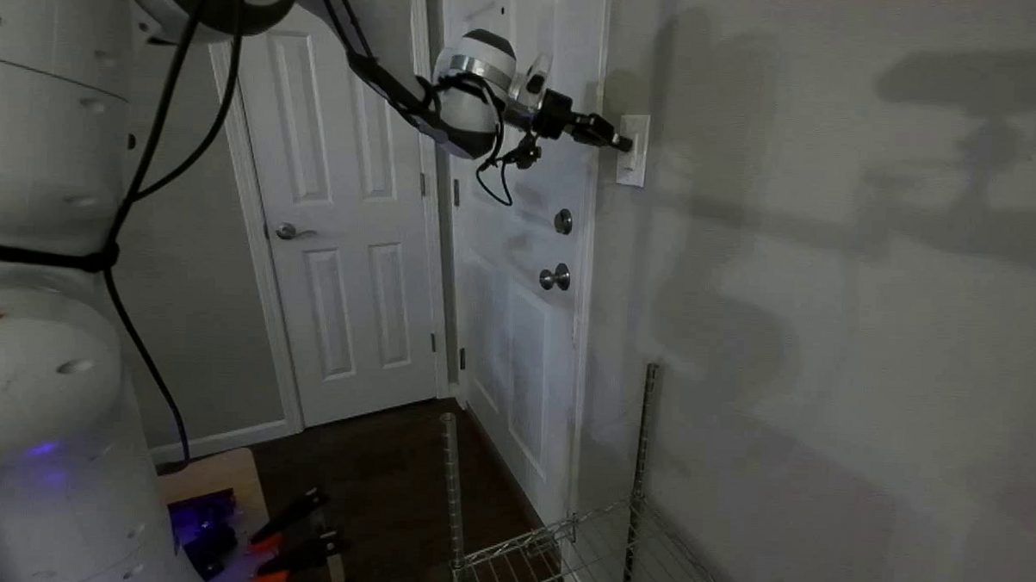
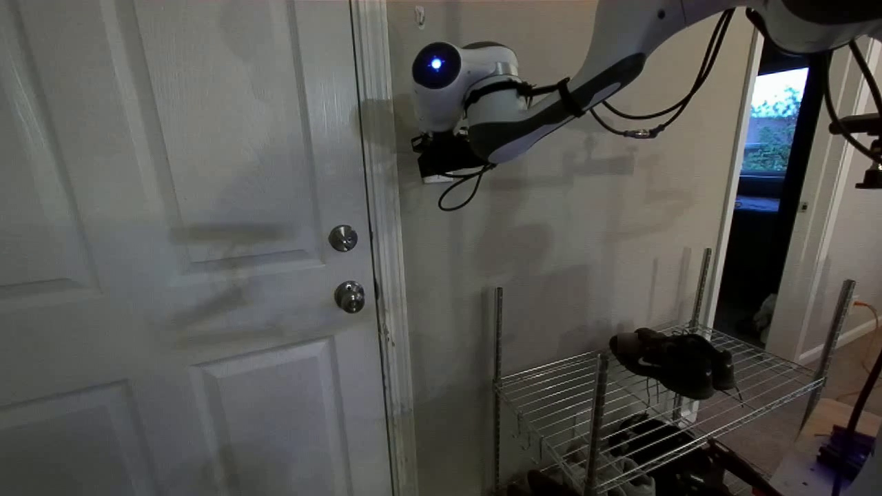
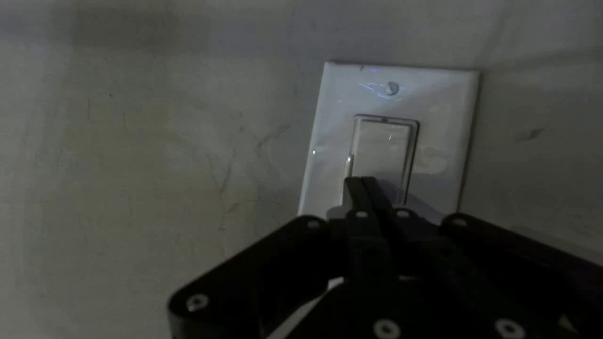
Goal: Flip the light switch on the wall
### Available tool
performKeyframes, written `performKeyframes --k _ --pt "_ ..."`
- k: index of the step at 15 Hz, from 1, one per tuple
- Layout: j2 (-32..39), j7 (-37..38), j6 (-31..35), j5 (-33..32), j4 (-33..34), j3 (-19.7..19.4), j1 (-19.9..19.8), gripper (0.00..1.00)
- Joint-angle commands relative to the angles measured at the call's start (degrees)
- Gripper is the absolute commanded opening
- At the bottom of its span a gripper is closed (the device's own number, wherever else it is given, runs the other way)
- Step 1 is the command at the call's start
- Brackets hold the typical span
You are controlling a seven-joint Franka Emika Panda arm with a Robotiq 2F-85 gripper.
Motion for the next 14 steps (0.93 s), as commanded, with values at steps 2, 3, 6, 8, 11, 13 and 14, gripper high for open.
performKeyframes --k 2,3,6,8,11,13,14 --pt "2.01 -3.30 3.06 2.41 3.28 -0.36 -1.65 0.04" --pt "1.85 -3.18 2.90 2.61 3.11 -0.41 -1.56 0.04" --pt "0.94 -2.60 1.95 3.06 1.91 -0.32 -1.01 0.04" --pt "0.10 -2.04 1.35 3.51 0.43 -0.04 -0.65 0.02" --pt "-1.38 -1.17 1.29 4.20 -1.84 0.53 -0.09 0.01" --pt "-1.62 -1.75 -0.33 5.69 -2.38 1.04 0.35 0.01" --pt "-1.66 -2.37 -0.33 7.19 -2.69 1.37 0.39 0.01"
